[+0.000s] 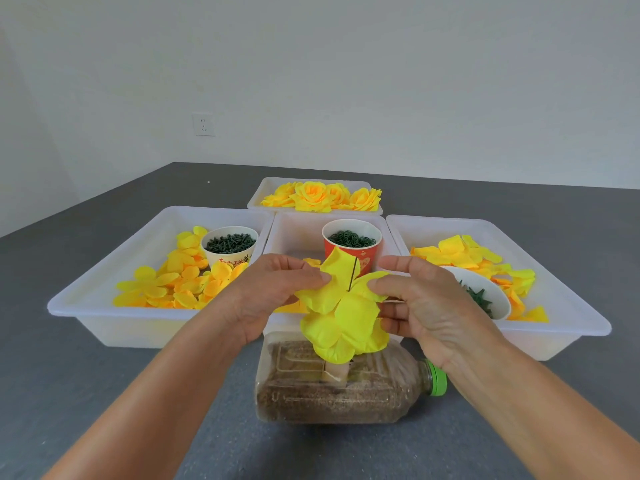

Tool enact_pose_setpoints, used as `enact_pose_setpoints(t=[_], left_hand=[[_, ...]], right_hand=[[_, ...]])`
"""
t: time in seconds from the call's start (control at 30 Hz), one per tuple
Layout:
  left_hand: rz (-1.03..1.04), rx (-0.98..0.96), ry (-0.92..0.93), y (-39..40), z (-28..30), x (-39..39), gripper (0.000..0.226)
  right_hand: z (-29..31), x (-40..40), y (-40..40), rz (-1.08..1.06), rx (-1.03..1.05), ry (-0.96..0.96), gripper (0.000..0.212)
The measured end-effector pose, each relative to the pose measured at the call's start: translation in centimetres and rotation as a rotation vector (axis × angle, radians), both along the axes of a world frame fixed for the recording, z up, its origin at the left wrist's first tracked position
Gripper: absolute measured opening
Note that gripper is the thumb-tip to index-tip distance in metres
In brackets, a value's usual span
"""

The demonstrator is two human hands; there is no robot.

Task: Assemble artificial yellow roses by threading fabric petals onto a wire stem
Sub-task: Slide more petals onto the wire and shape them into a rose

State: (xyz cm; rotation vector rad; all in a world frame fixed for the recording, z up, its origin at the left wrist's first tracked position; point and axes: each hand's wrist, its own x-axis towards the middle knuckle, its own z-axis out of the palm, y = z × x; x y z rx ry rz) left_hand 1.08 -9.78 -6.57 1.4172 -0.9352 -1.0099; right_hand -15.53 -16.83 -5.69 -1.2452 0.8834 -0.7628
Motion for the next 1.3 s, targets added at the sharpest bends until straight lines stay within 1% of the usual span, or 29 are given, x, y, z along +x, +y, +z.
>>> enact_pose_setpoints(t=[0.1,0.23,0.3,0.37,0.47,0.6,0.7,0.83,0.9,0.97,1.03,1.1,1.17,1.23,1.3], left_hand=[[0.038,0.034,-0.019,-0.3,-0.1,-0.1,0.030],[0.065,0.057,-0.064,-0.4,-0.1,-0.4,0.025],[0.065,0.052,-0.073,-0.4,0.0,-0.4,0.023],[0.067,0.051,-0.083,-0.3,0.0,-0.4,0.026],[0.074,0.056,-0.097,-0.3,0.0,-0.4,0.028],[0.075,0.065,-0.133,-0.4,0.0,-0.4,0.013],[0.084,0.070,-0.194,-0.6,-0.1,-0.5,0.023],[0.080,0.080,-0.282,-0.4,-0.5,-0.5,0.028],[0.086,0.054,-0.315,-0.2,-0.5,-0.6,0.024],[0.105,0.009,-0.344,0.0,-0.3,-0.7,0.013],[0.084,-0.051,-0.389,0.2,-0.2,-0.7,0.013],[-0.006,-0.105,-0.418,0.5,0.1,-0.8,0.014],[-0.061,-0.114,-0.477,0.6,0.2,-1.0,0.014],[-0.063,-0.106,-0.522,0.6,0.0,-1.1,0.013],[-0.047,-0.101,-0.514,0.4,-0.3,-1.3,0.011]], right_hand=[[0.1,-0.1,0.1,0.065,-0.026,0.065,0.025],[0.0,-0.2,0.1,0.108,-0.065,0.145,0.018],[-0.1,-0.3,0.0,0.120,-0.073,0.160,0.014],[-0.1,-0.4,0.0,0.134,-0.070,0.168,0.009],[-0.2,-0.4,0.0,0.138,-0.069,0.188,0.012],[-0.3,-0.3,0.0,0.131,-0.083,0.214,0.014],[-0.3,-0.2,-0.1,0.121,-0.110,0.231,0.015],[-0.5,-0.1,0.0,0.156,-0.161,0.293,0.015],[-0.6,-0.1,0.1,0.170,-0.165,0.307,0.014],[-0.6,-0.1,0.1,0.171,-0.161,0.308,0.013],[-0.6,-0.2,0.0,0.173,-0.163,0.314,0.013],[-0.6,-0.1,0.0,0.177,-0.159,0.316,0.012],[-0.6,-0.1,0.0,0.179,-0.158,0.318,0.012],[-0.6,-0.1,-0.1,0.186,-0.157,0.321,0.012],[-0.6,-0.1,-0.1,0.193,-0.157,0.322,0.012]])
